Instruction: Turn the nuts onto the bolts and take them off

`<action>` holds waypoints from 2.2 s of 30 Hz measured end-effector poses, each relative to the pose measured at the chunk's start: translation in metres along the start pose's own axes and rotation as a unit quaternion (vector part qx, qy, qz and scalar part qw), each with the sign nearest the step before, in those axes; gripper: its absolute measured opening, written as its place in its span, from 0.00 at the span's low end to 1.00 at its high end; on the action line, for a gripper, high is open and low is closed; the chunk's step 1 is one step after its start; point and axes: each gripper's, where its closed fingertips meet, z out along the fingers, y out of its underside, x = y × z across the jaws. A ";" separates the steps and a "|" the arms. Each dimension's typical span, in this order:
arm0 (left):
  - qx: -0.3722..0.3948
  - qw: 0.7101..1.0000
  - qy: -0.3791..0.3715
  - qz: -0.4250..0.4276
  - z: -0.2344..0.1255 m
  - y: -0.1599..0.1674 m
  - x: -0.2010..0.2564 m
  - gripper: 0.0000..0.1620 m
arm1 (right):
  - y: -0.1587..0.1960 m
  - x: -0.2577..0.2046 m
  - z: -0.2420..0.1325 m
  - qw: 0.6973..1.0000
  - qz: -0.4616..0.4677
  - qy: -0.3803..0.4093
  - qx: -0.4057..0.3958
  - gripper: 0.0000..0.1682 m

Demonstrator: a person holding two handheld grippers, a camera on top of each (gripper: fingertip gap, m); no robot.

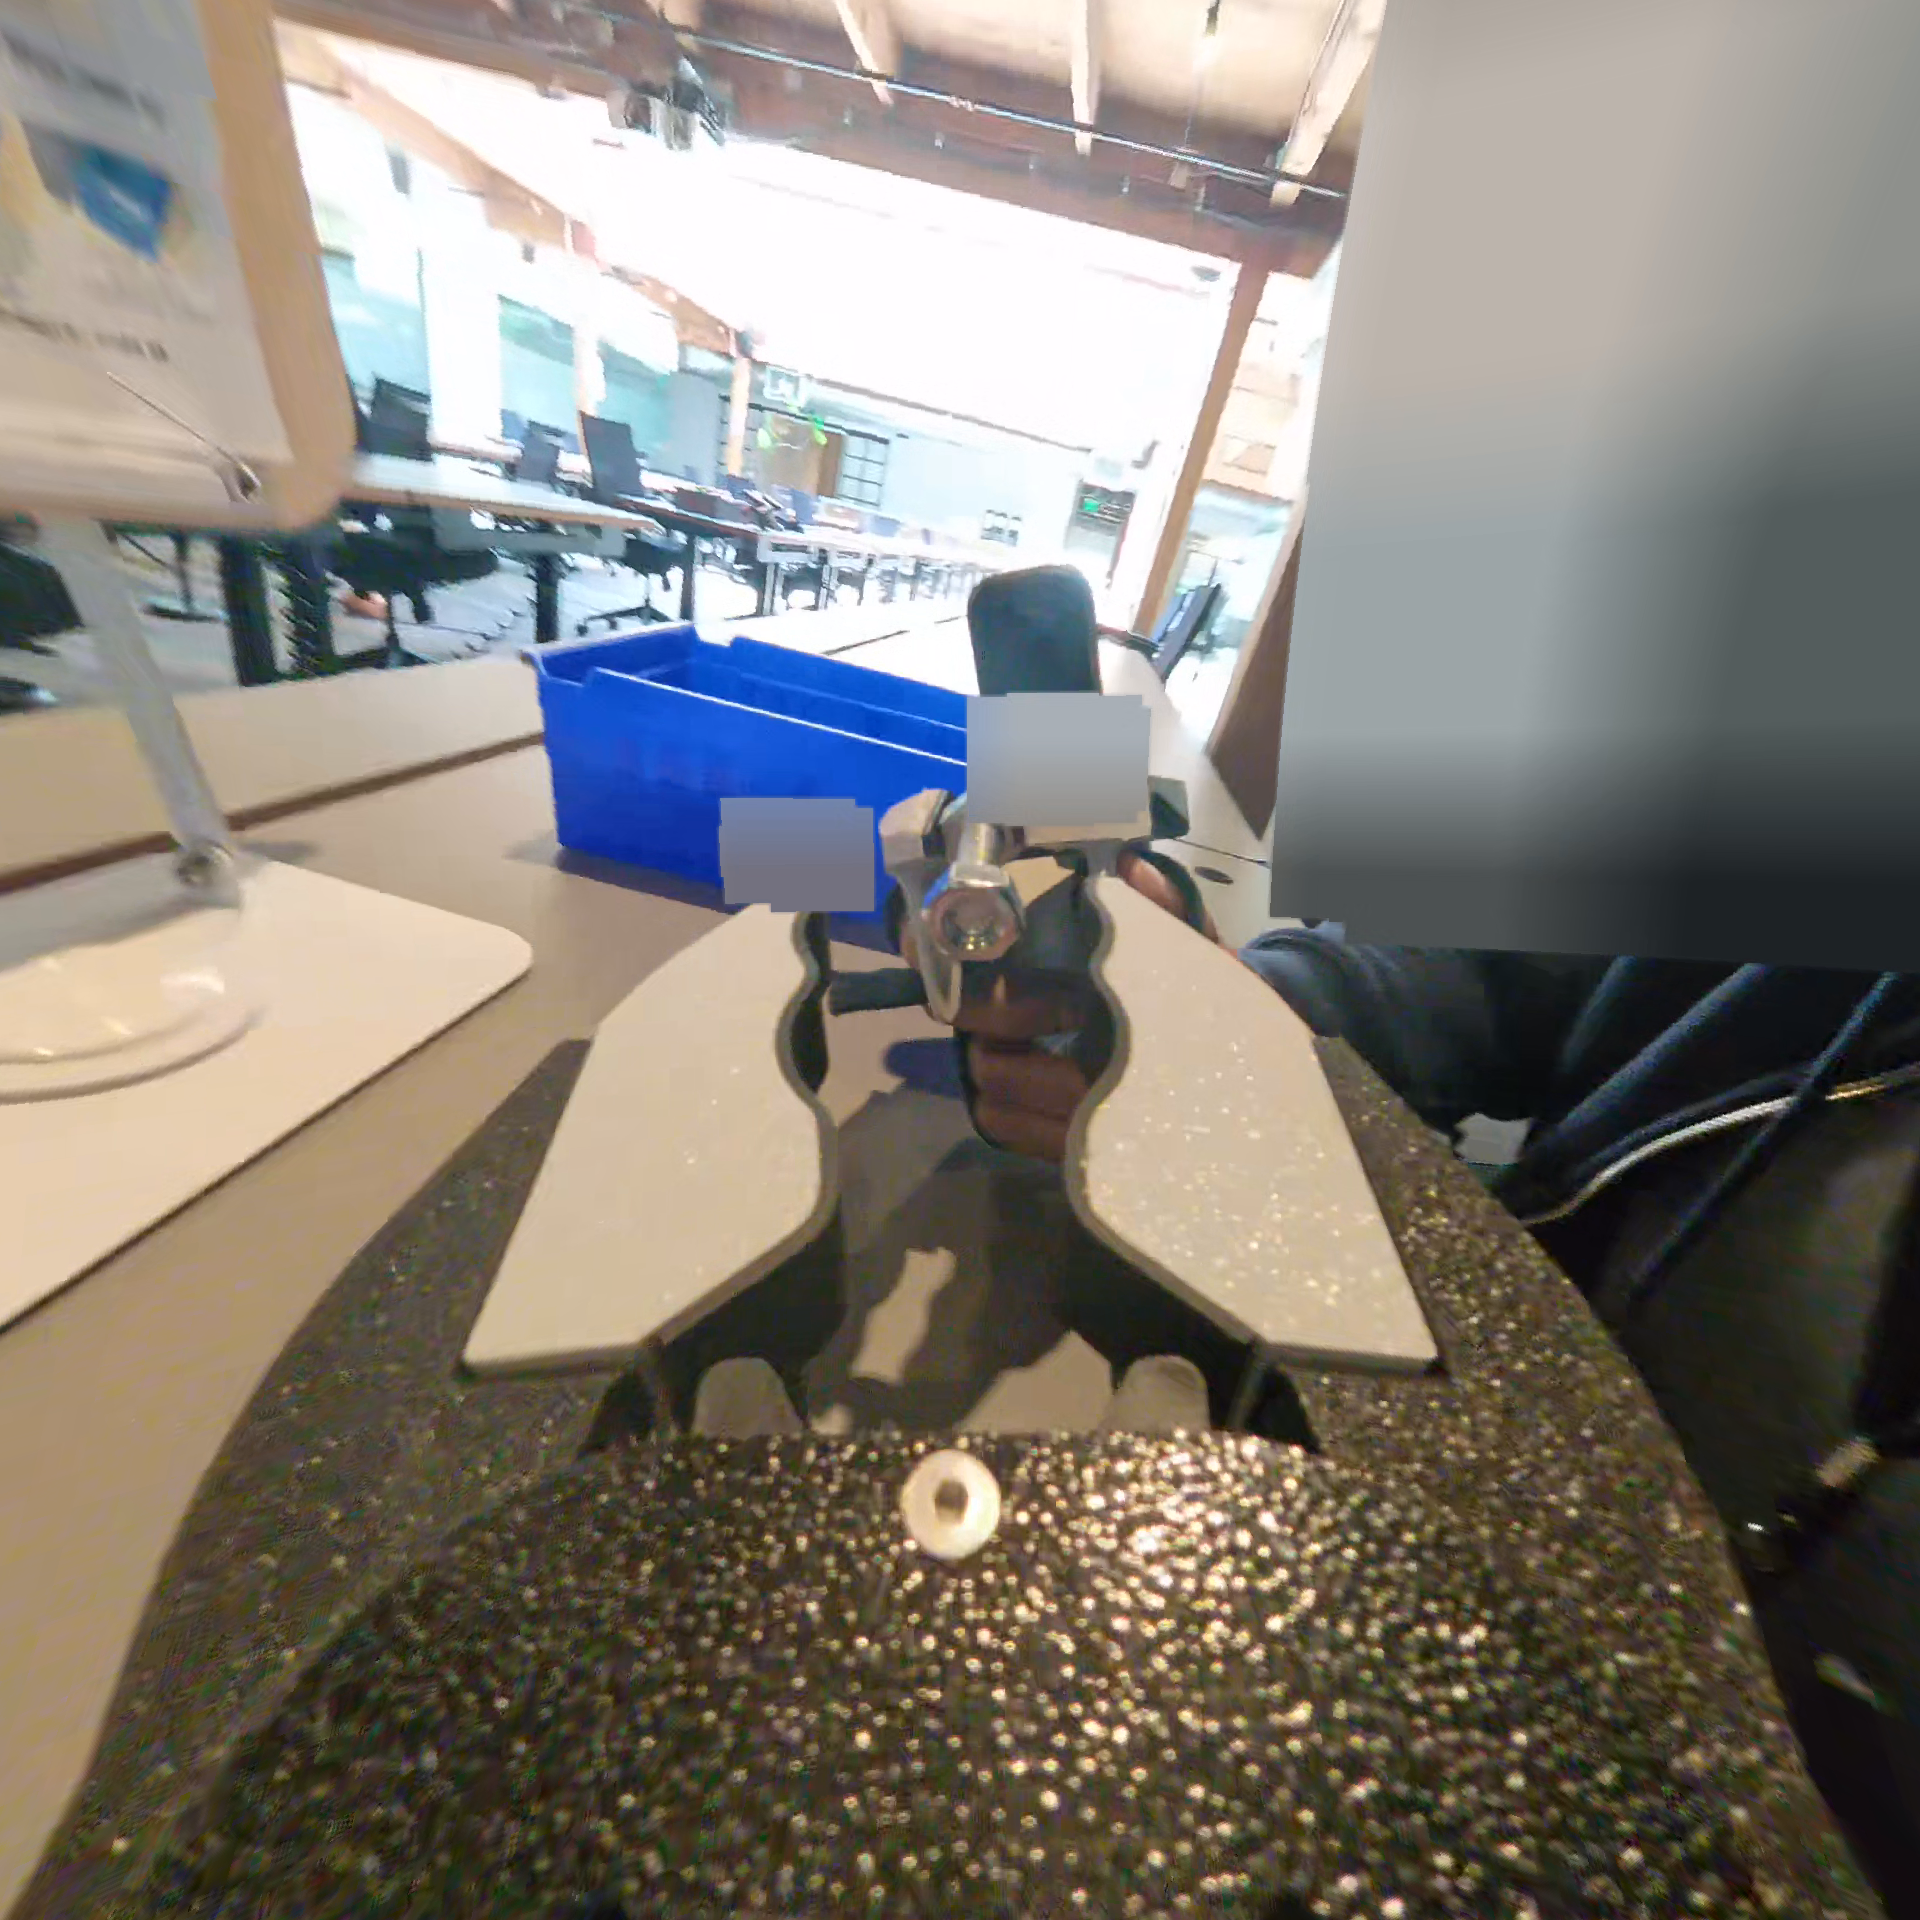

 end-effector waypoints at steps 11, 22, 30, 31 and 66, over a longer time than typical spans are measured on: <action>-0.065 0.951 -0.093 0.288 0.003 0.007 -0.001 0.11 | 0.004 0.001 0.001 1.000 0.007 0.001 -0.004 0.10; -0.005 0.995 -0.042 0.095 0.000 -0.006 -0.001 0.30 | -0.002 0.002 -0.001 1.000 0.009 0.002 0.010 0.10; -0.019 0.999 0.008 -0.044 0.005 0.006 0.001 0.24 | 0.001 0.000 0.001 1.000 -0.001 0.002 -0.001 0.10; -0.020 0.998 0.009 -0.053 0.005 0.007 0.001 0.19 | 0.002 0.000 0.002 1.000 -0.005 0.002 -0.004 0.10; -0.085 0.861 -0.154 0.478 0.006 0.010 -0.004 0.11 | -0.001 0.002 -0.001 1.000 0.025 -0.002 0.018 0.10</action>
